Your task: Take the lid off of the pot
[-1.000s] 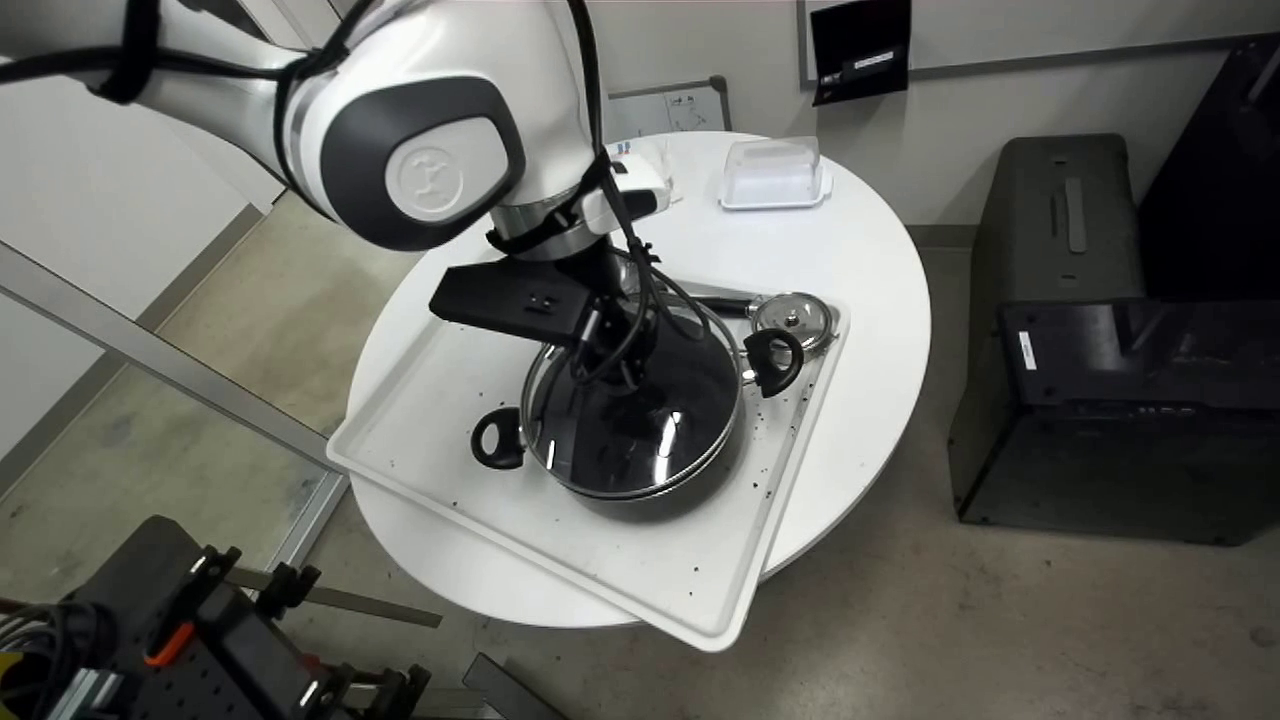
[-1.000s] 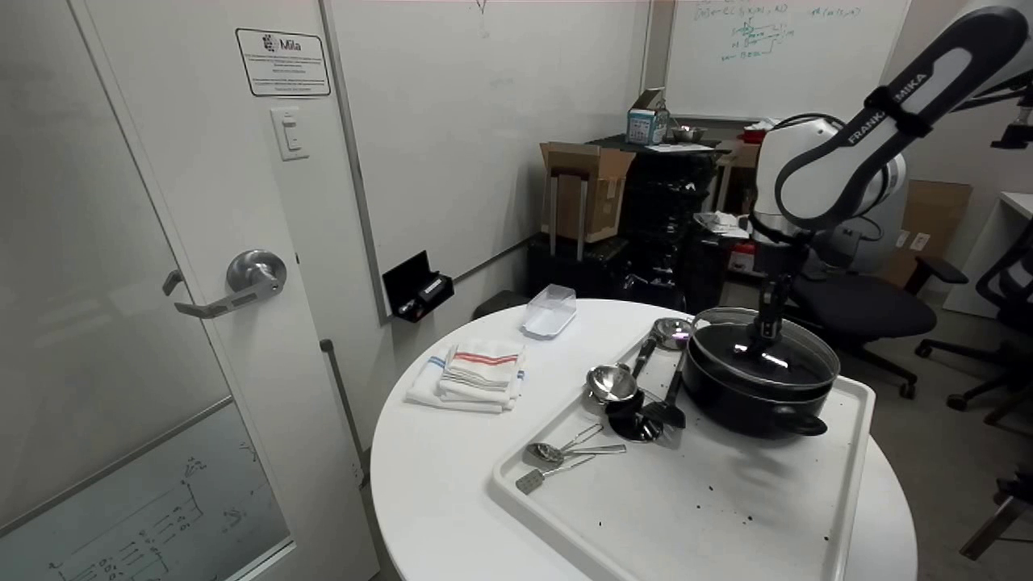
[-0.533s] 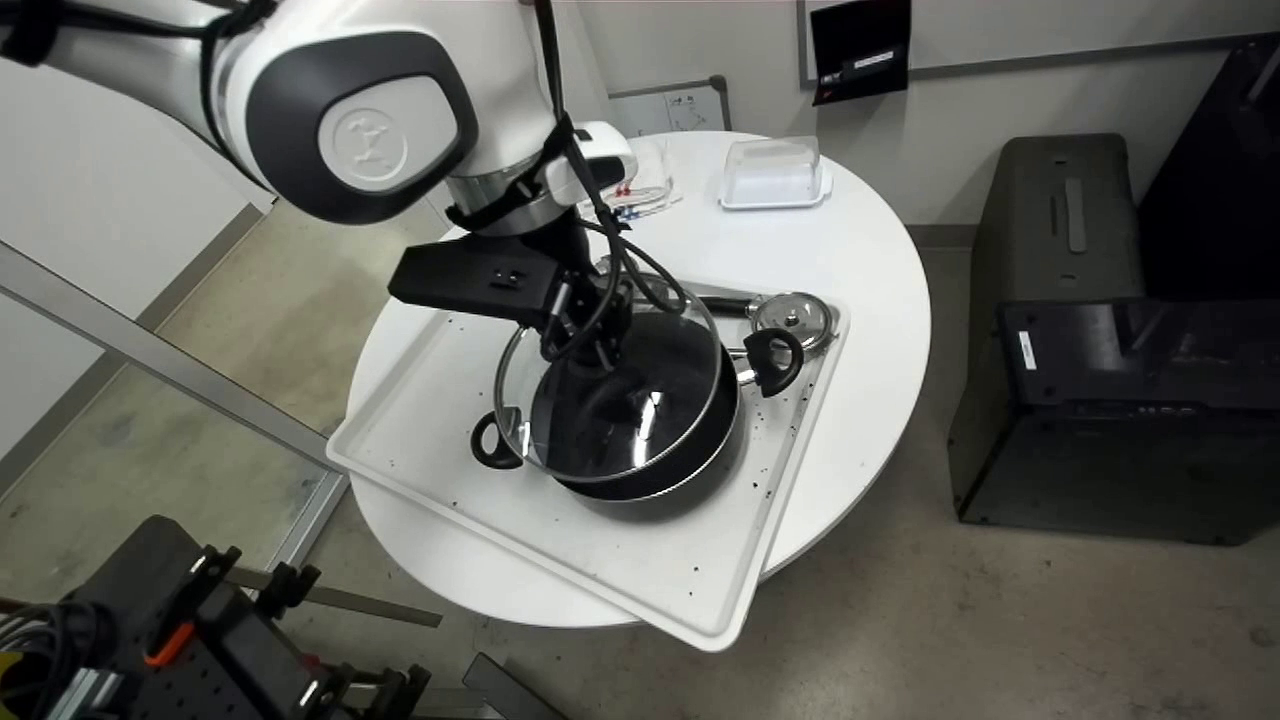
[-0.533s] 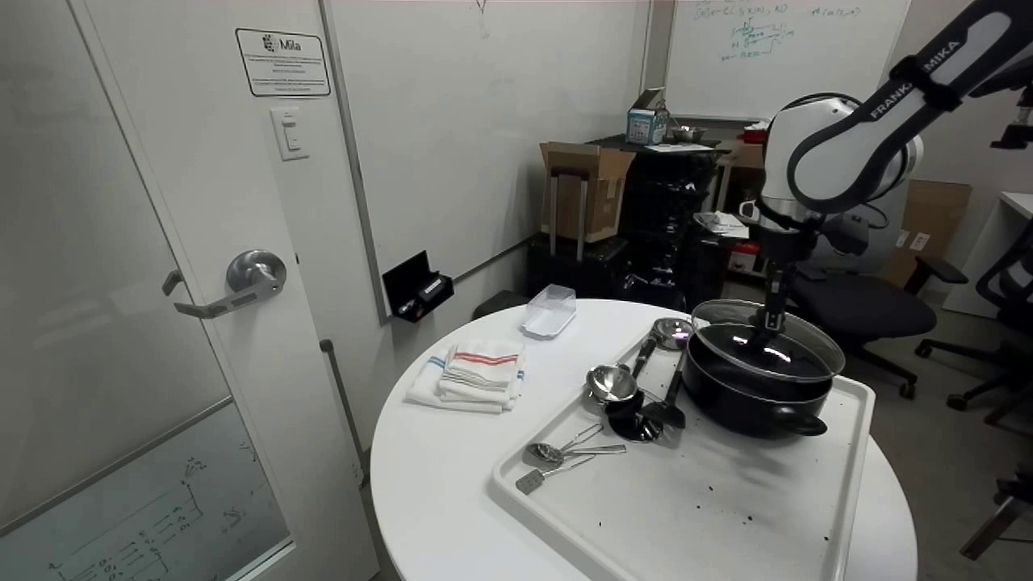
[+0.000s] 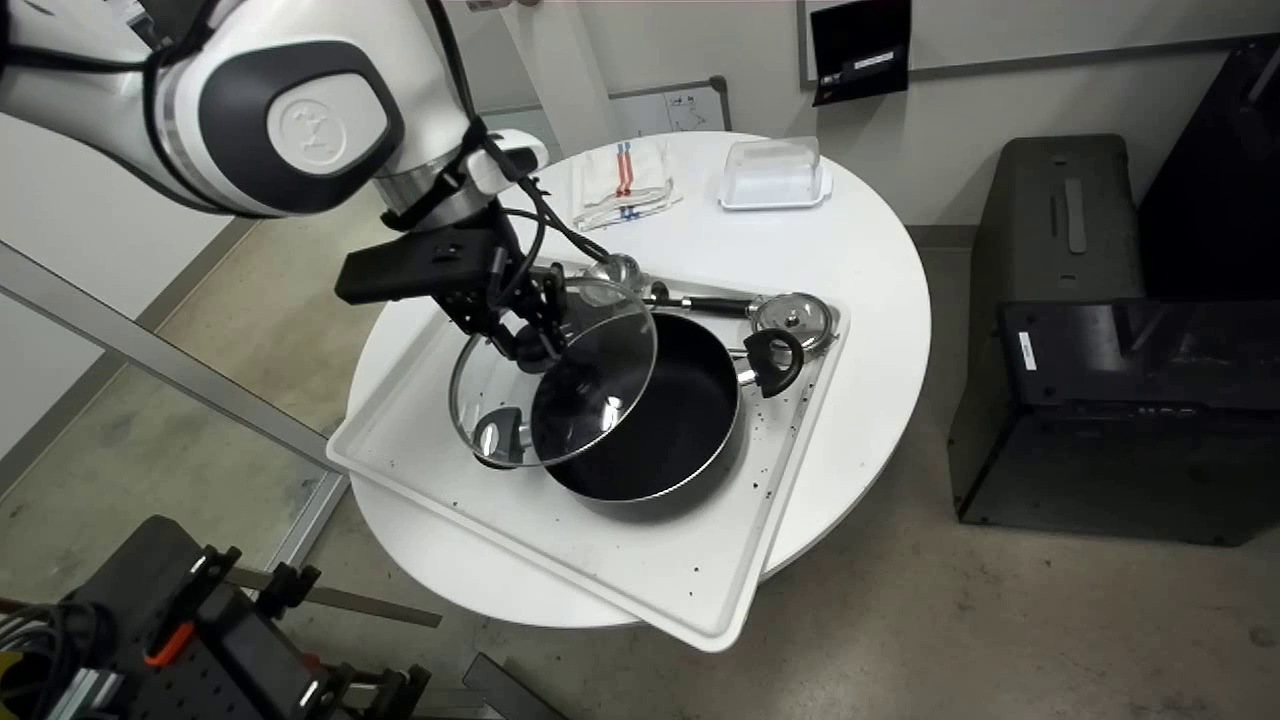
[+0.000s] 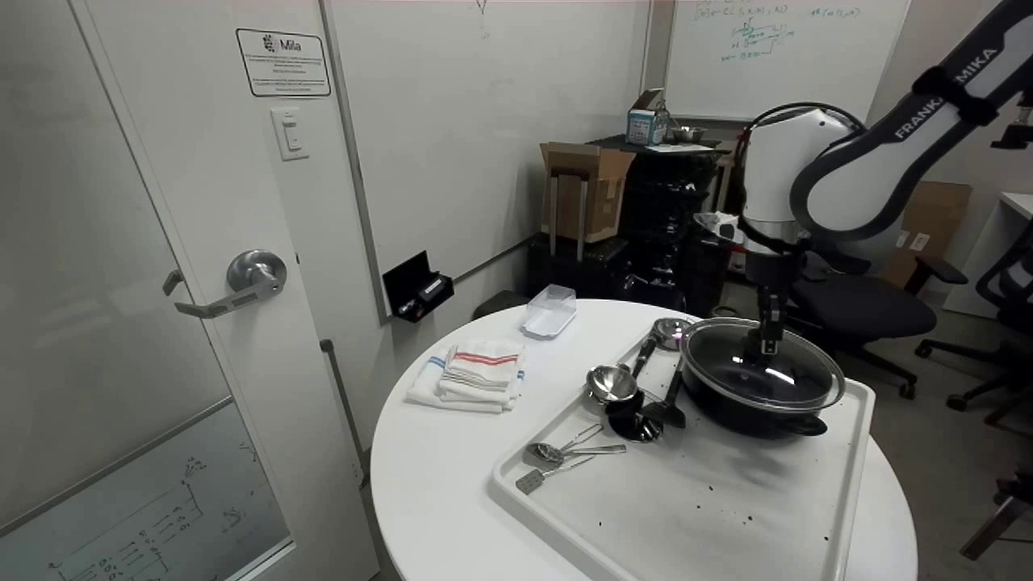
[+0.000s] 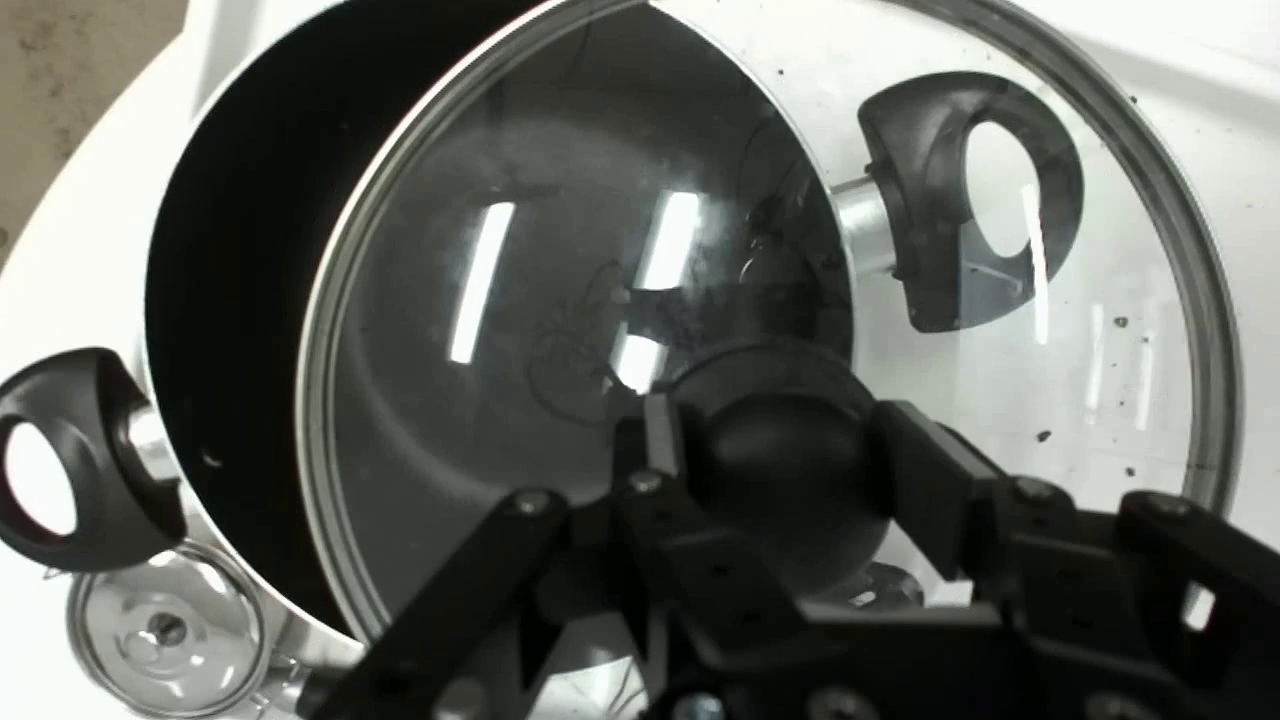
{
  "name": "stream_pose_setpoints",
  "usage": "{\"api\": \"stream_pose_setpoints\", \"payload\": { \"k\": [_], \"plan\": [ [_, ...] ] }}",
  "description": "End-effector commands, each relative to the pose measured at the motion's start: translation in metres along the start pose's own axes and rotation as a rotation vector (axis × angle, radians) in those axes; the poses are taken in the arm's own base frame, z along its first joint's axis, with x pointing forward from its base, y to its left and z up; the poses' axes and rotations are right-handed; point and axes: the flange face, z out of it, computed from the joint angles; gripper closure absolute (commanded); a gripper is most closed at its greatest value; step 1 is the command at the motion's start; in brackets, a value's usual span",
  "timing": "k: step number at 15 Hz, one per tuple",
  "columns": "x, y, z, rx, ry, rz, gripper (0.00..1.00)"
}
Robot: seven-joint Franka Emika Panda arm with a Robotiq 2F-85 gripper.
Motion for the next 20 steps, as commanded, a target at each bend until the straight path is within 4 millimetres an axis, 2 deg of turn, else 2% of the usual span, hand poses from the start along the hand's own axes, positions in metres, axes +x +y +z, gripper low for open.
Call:
{"api": "stream_pose_setpoints", "payload": {
  "k": [1,11,15,20],
  "plan": [
    [-0.003,-0.045,-0.016,-0.087,0.013,-0.113,0.74],
    [0.007,-0.186,-0.006,-0.244,-0.002,-0.407,0.74],
    [0.01,-0.225,-0.001,-0.258,-0.002,-0.47,0.74],
    [0.012,-0.25,0.004,-0.226,0.01,-0.521,0.74]
  ]
}}
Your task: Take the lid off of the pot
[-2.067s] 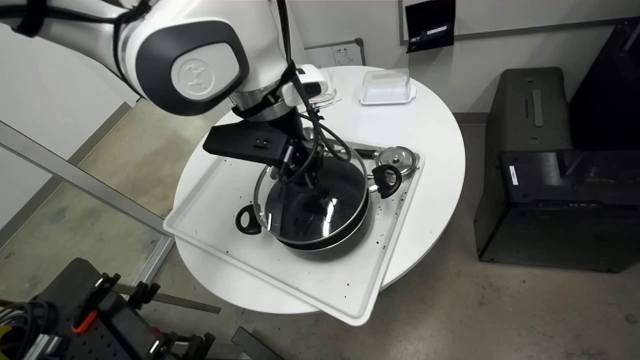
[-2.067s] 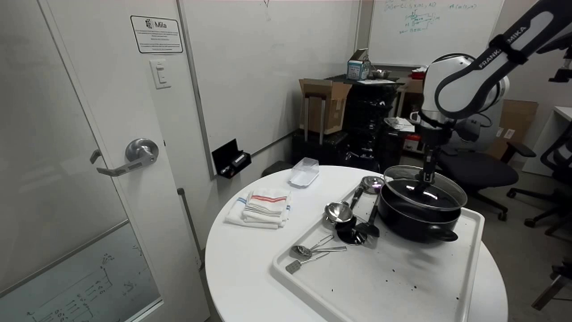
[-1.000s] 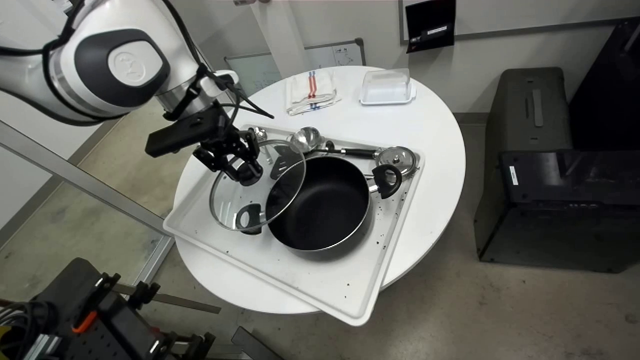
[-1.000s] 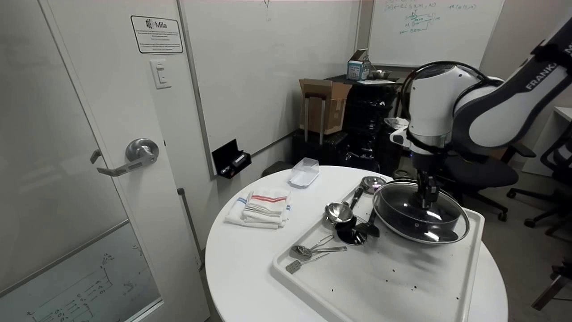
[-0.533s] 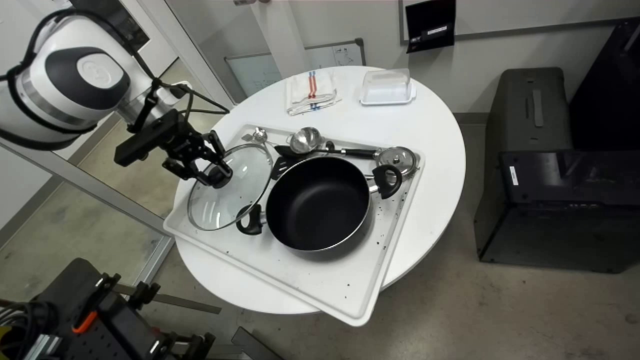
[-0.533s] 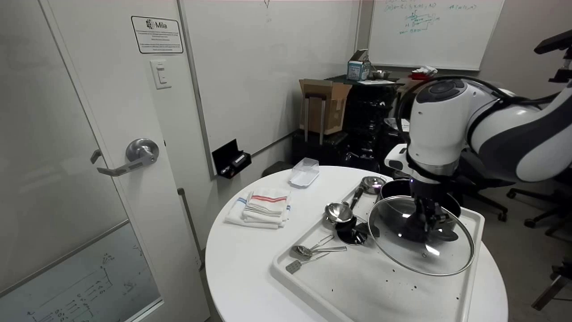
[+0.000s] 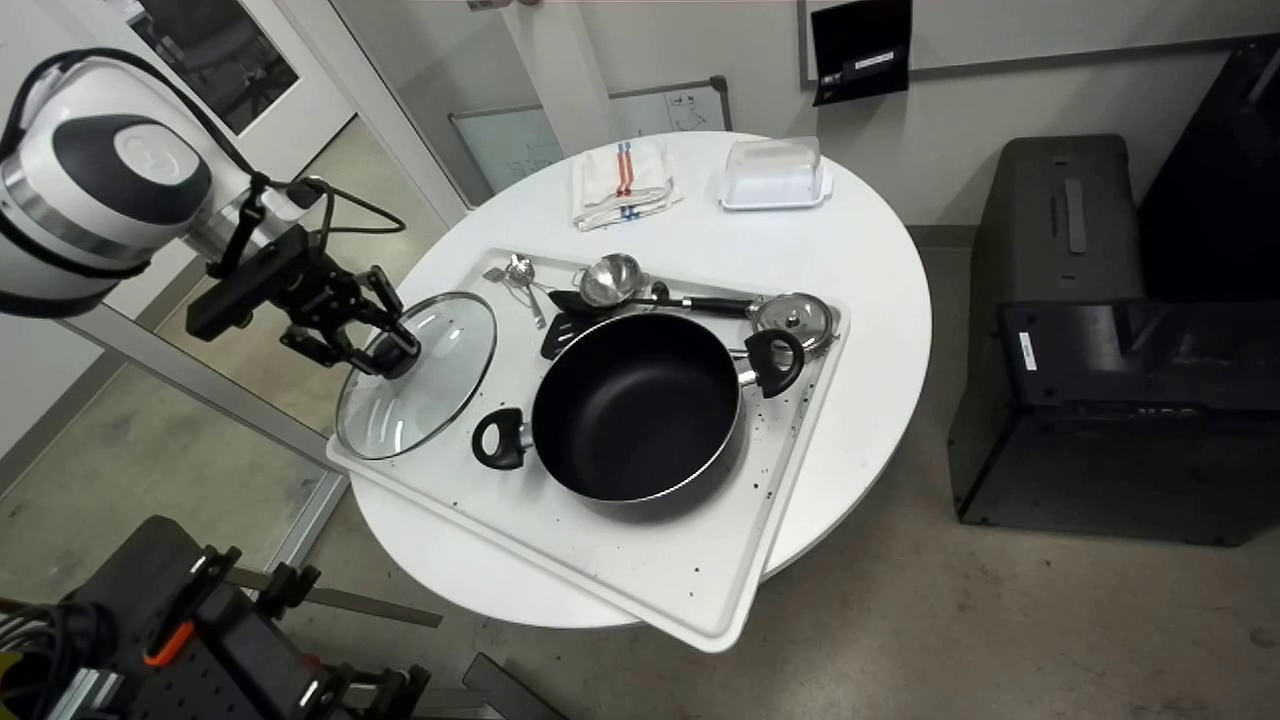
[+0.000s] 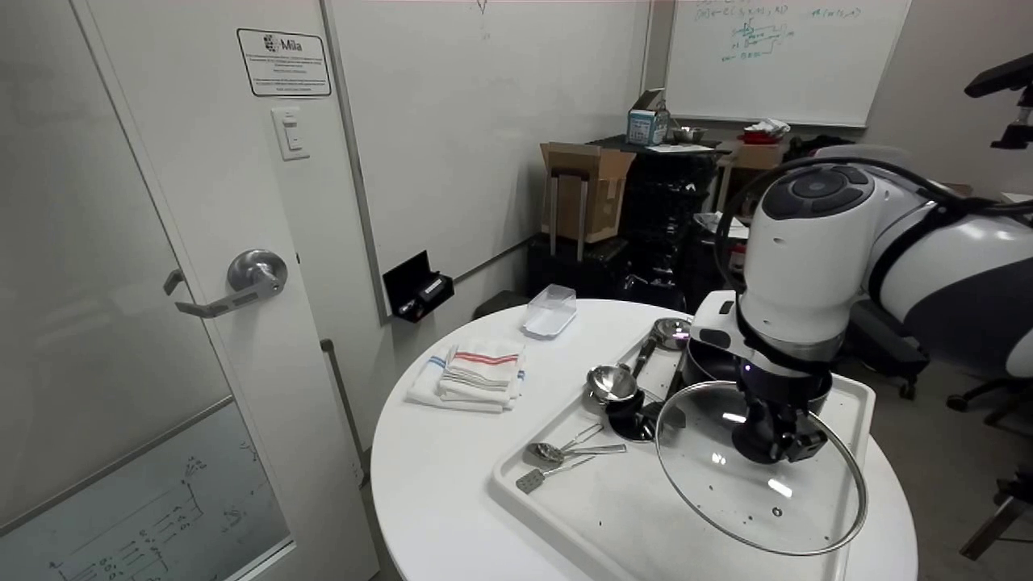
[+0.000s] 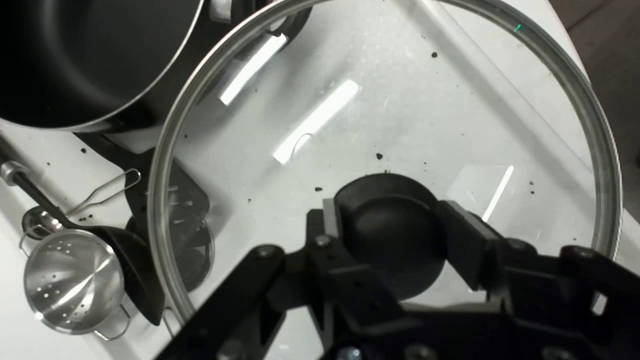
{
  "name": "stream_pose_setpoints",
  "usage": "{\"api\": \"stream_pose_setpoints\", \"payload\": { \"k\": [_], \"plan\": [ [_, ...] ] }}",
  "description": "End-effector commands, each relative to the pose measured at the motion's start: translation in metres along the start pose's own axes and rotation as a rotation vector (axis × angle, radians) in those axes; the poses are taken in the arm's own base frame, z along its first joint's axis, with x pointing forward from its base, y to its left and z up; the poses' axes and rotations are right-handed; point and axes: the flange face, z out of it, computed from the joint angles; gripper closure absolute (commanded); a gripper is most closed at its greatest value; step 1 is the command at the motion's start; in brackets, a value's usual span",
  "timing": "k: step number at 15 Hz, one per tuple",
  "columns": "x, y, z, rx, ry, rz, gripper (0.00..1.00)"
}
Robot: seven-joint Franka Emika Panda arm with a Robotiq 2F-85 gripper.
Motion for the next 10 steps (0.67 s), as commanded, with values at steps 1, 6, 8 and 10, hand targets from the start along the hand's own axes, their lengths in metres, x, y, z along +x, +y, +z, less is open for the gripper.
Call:
{"api": "stream_pose_setpoints", "payload": {
  "k": [1,6,8,10],
  "plan": [
    [0.003,-0.008,-0.004,-0.001,0.034,-0.02,0.74],
    [0.005,-0.009,0.013,0.022,0.056,-0.023,0.74],
    [0.006,-0.008,0.026,0.034,0.06,-0.026,0.74],
    [0.005,-0.008,0.038,0.045,0.064,-0.028,0.74]
  ]
}}
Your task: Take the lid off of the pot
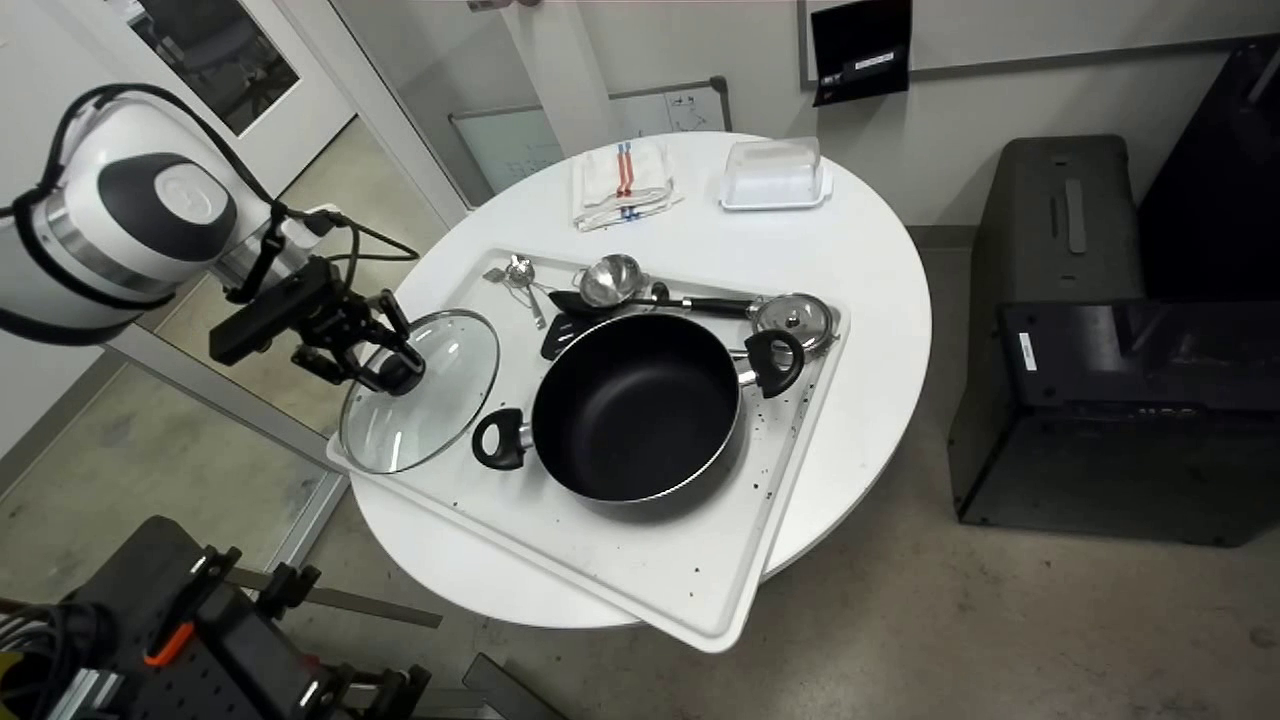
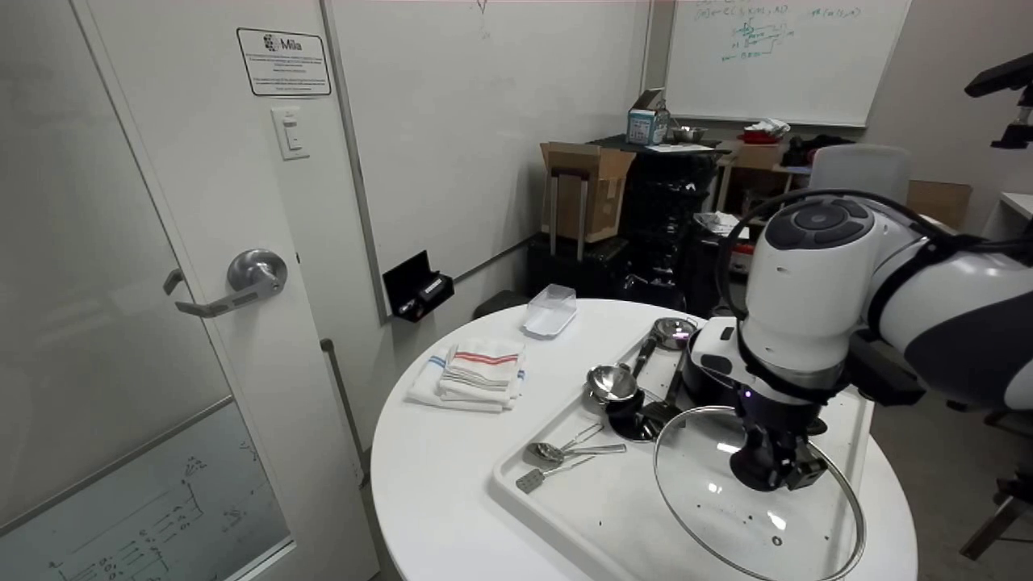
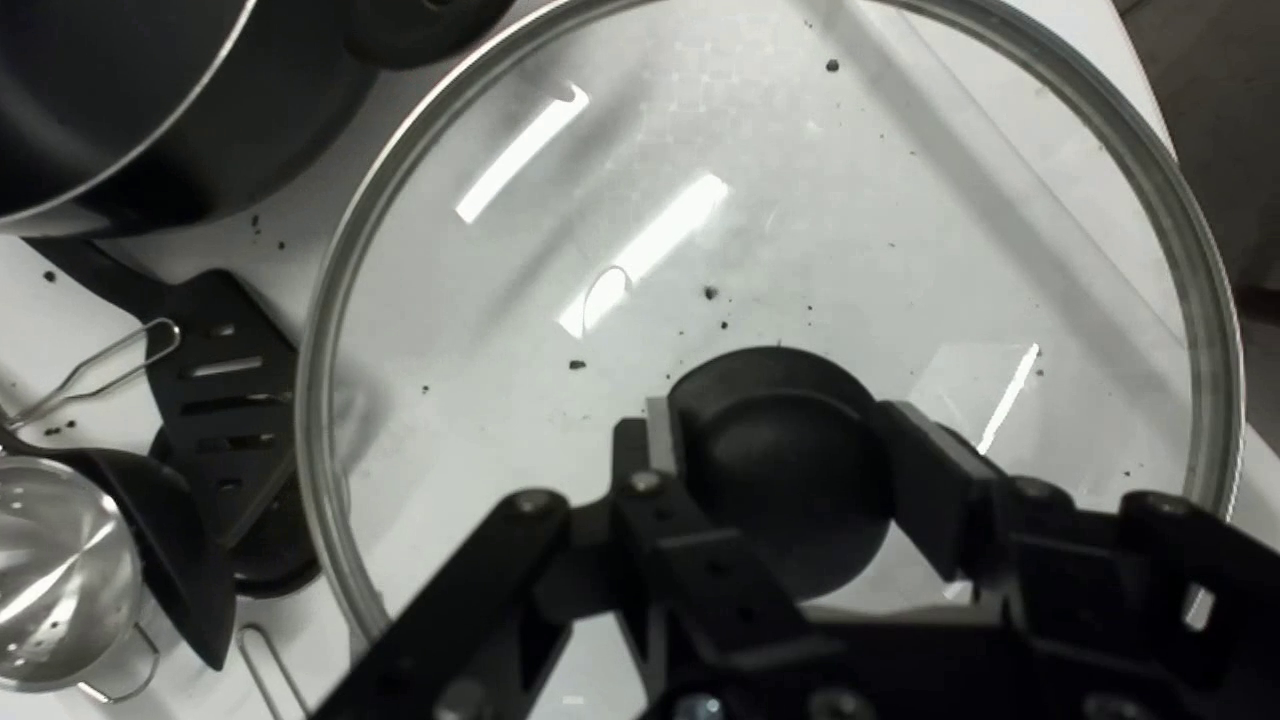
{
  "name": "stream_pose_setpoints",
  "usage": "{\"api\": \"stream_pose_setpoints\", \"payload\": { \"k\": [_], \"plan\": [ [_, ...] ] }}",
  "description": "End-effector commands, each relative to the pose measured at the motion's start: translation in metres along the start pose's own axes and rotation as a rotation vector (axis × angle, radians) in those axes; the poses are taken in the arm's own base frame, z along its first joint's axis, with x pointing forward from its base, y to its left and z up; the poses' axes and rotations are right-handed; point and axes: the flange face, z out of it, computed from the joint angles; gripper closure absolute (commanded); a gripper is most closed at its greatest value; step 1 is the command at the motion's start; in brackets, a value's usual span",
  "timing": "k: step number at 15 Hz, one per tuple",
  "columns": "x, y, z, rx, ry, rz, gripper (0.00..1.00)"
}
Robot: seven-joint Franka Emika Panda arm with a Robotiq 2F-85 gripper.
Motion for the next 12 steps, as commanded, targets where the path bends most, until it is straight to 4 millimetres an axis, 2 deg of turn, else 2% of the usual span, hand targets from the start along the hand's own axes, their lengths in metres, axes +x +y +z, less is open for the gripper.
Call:
{"api": "stream_pose_setpoints", "payload": {
  "k": [1,12],
  "plan": [
    [0.001,0.007,0.015,0.008,0.031,-0.016,0.74],
    [0.021,0.027,0.063,0.027,0.025,-0.065,0.74]
  ]
}}
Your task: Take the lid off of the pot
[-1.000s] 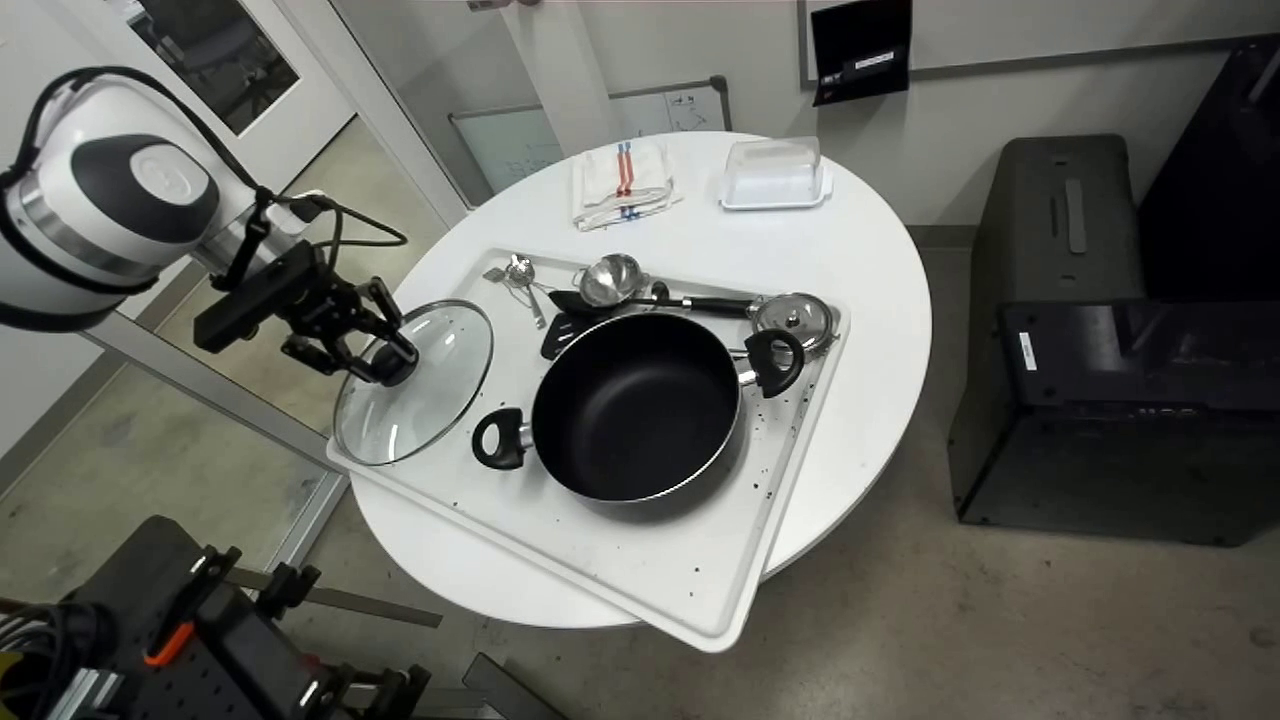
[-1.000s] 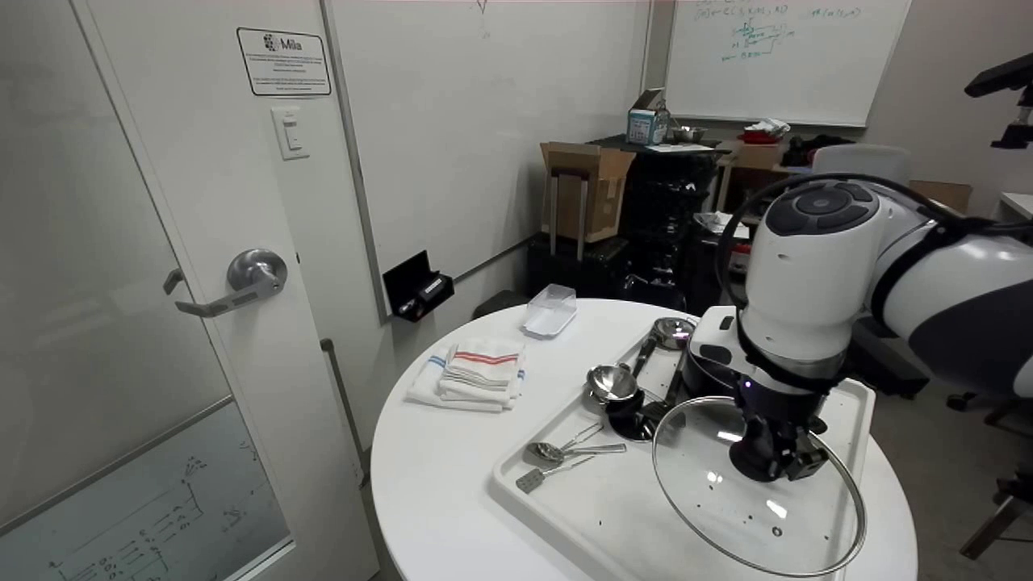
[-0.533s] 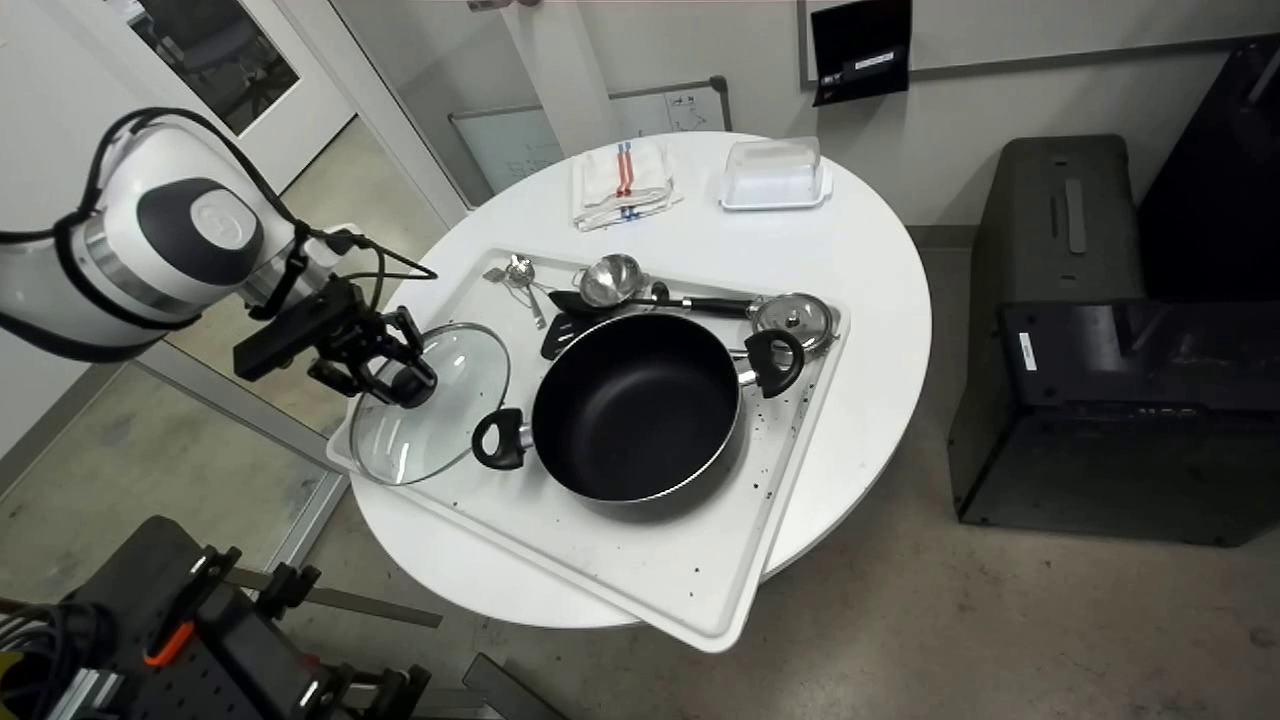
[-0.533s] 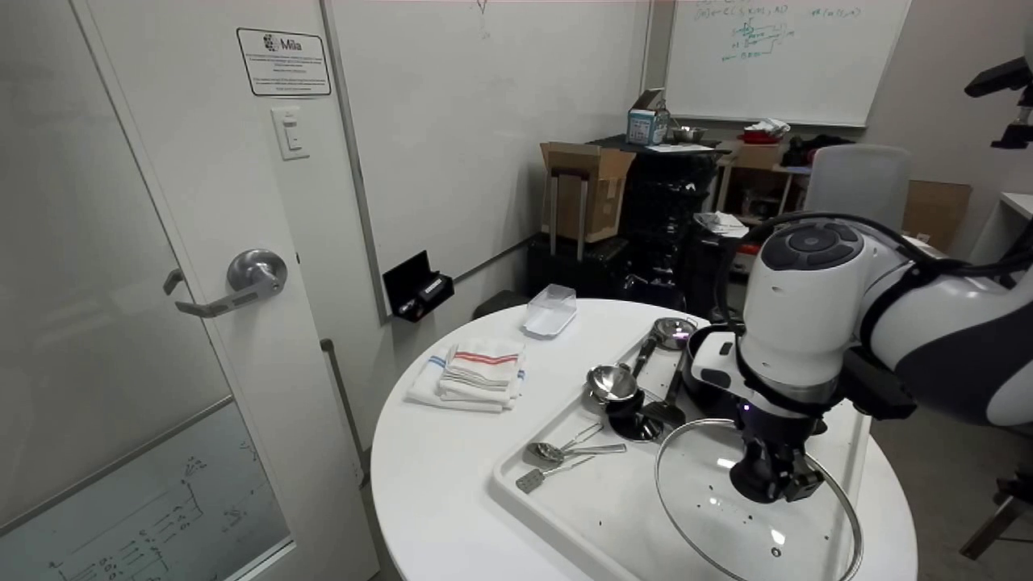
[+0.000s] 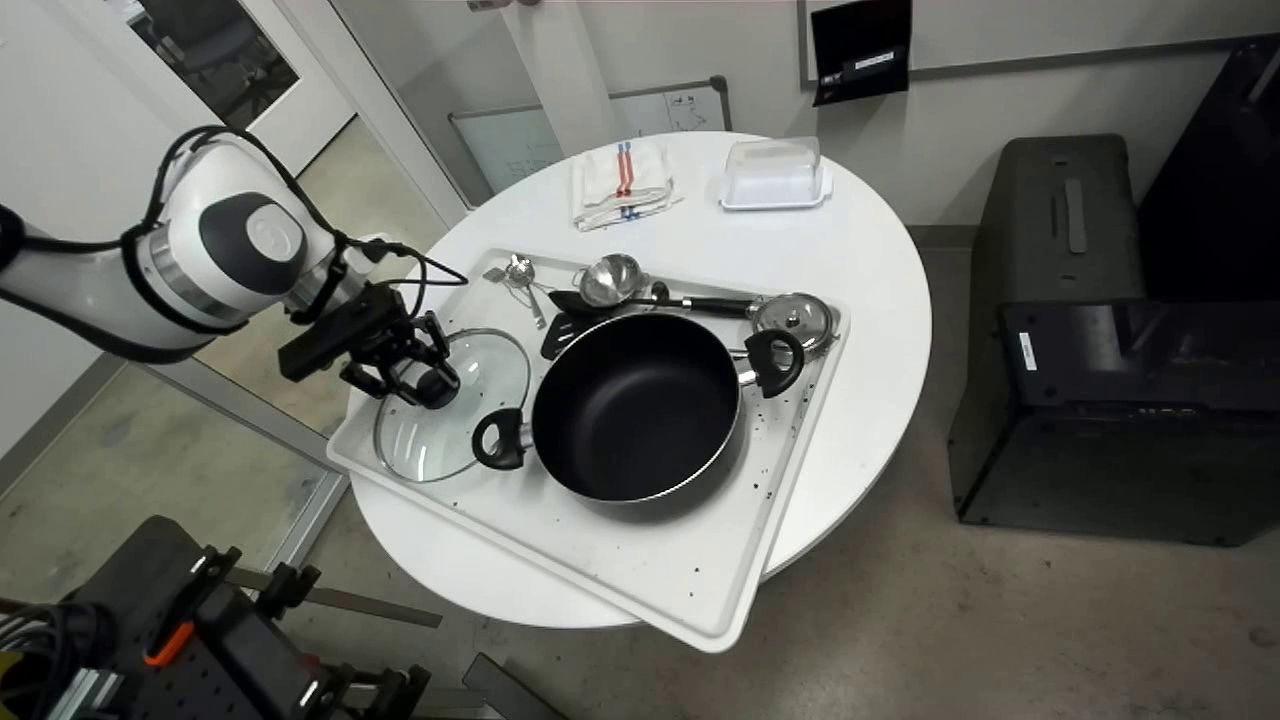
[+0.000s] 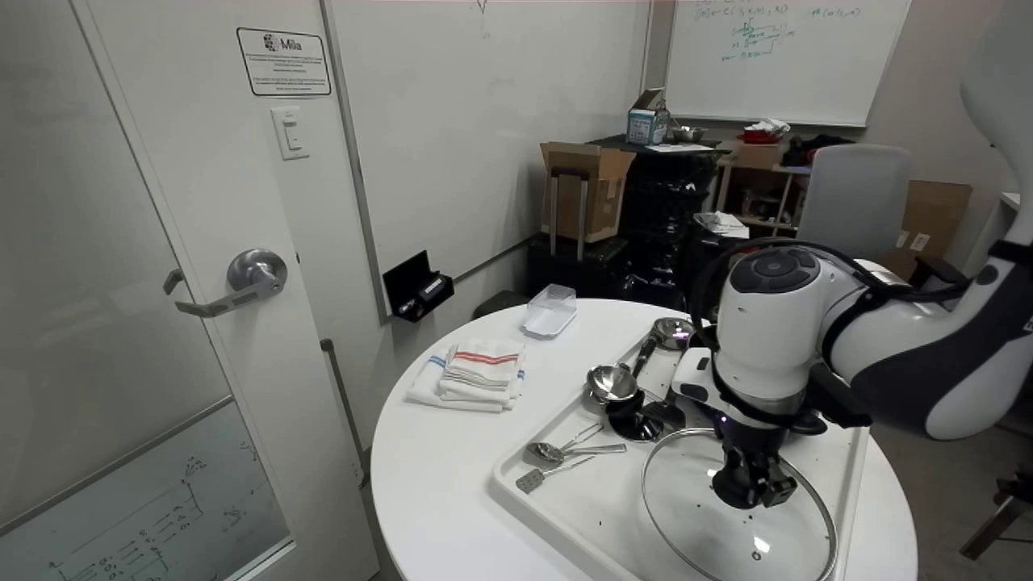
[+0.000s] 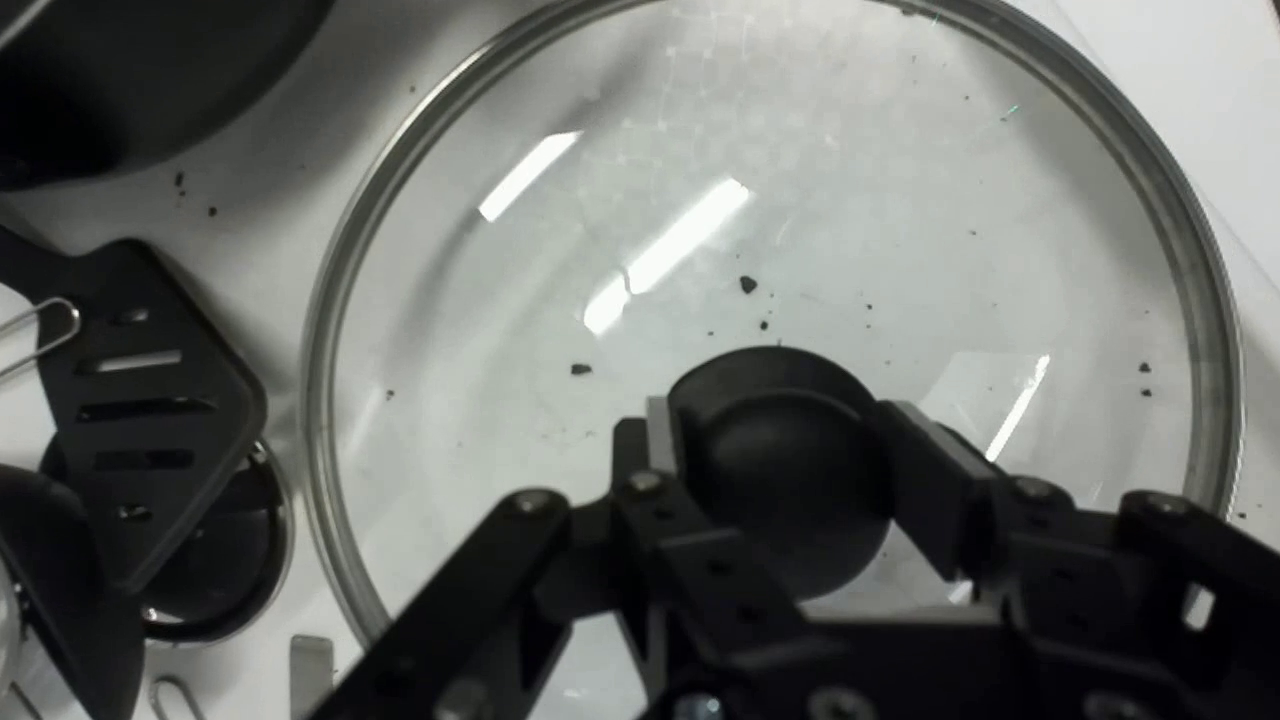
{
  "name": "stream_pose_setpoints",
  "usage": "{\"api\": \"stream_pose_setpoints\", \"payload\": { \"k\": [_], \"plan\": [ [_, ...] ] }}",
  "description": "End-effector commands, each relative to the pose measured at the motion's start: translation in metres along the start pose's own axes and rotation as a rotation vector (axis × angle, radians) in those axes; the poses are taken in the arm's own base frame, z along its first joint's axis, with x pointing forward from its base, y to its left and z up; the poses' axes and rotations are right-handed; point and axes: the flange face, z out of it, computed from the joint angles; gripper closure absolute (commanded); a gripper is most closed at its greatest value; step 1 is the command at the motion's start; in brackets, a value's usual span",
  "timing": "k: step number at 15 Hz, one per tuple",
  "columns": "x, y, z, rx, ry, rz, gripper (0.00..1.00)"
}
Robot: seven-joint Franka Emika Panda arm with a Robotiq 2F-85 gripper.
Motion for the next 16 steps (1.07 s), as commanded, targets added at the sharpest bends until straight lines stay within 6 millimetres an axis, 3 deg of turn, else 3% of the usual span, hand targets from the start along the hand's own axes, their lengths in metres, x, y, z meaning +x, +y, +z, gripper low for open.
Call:
{"api": "stream_pose_setpoints", "payload": {
  "k": [1,8,11,12,13,16],
  "plan": [
    [0.006,0.015,0.015,-0.01,0.014,-0.028,0.74],
    [0.008,0.028,0.044,-0.003,-0.013,-0.045,0.74],
    [0.009,0.029,0.044,-0.002,-0.012,-0.062,0.74],
    [0.009,0.029,0.044,-0.001,-0.013,-0.066,0.69],
    [0.008,0.03,0.044,-0.002,-0.014,-0.066,0.24],
    [0.007,0.031,0.043,-0.002,-0.014,-0.063,0.1]
  ]
}}
